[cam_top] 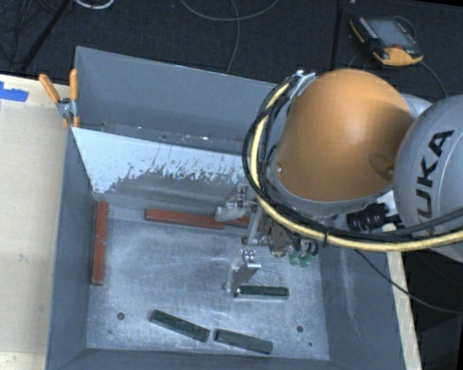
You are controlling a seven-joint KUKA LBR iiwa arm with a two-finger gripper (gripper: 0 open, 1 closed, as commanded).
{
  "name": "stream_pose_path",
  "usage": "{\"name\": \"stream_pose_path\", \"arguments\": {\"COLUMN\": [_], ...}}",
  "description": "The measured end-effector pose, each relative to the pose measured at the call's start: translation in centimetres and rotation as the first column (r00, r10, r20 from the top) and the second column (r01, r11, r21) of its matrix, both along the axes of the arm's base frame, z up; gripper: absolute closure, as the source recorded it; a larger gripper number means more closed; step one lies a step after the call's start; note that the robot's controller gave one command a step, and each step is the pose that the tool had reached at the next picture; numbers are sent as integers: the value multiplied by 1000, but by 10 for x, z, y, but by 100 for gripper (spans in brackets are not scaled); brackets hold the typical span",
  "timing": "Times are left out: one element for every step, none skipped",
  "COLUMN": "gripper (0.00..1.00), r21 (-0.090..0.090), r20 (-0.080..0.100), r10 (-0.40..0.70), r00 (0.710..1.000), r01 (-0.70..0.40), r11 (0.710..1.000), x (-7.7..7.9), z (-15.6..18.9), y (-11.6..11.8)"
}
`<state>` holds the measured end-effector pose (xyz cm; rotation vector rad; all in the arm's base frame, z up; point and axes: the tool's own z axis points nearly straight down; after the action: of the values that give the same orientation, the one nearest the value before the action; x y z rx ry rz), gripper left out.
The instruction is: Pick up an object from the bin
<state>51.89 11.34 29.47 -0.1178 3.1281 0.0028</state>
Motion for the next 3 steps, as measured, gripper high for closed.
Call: {"name": "stream_pose_path", "arguments": {"gripper": [0, 0, 100], "r21": [-2, -1, -2], "r20": [-8, -8, -14], "r10": [45, 42, 180], "r00": [999, 999, 984], "r01": [-45, -42, -180], "r11": [999, 999, 984], "x": [-11, -16, -36], "z": [-63, -123, -191], "y": [-4, -10, 3]}}
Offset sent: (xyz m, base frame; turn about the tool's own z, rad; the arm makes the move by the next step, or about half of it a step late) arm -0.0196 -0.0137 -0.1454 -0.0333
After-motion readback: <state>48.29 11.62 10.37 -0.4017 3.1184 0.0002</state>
